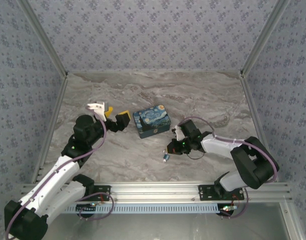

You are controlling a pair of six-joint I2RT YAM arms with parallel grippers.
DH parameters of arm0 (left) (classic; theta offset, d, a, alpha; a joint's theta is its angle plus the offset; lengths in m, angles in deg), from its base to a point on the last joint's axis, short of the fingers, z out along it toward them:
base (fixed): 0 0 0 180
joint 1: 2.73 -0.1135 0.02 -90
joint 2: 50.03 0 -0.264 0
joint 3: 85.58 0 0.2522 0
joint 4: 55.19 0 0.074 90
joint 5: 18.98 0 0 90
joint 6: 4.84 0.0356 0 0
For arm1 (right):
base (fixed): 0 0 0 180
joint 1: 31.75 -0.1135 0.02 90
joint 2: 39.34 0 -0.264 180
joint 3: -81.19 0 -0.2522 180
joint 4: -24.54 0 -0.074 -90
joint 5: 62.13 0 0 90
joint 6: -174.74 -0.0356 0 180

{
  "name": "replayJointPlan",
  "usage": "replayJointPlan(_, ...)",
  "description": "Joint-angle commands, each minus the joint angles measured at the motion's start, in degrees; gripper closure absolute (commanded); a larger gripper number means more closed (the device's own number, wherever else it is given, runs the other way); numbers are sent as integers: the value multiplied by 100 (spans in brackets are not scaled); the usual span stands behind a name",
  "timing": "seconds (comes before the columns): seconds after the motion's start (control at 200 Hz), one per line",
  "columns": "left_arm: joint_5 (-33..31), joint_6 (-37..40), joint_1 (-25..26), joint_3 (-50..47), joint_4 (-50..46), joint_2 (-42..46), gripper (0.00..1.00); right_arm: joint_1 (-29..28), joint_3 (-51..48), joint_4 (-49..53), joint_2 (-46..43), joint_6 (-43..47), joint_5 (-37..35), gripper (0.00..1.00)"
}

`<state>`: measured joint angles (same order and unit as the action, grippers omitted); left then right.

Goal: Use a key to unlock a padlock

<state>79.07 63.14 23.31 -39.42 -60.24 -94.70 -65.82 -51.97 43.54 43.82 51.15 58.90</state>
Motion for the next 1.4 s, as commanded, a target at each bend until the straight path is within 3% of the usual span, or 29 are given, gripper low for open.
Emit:
replayJointPlan(0.0,-67,102,24,27,17,72,1,-22,136,-48,174,45,105,97)
replayJointPlan(0.51,-85,120,24,91,-80,55,1,-13,168,-118,400,81,79,93)
replayJointPlan(0.859,-93,119,21,95,-115,80,1,-4,162,-161,371,81,117,85)
replayJointPlan(1.394,-132,137,24,82,-150,171,0,9,94,-198,89,89,26,57)
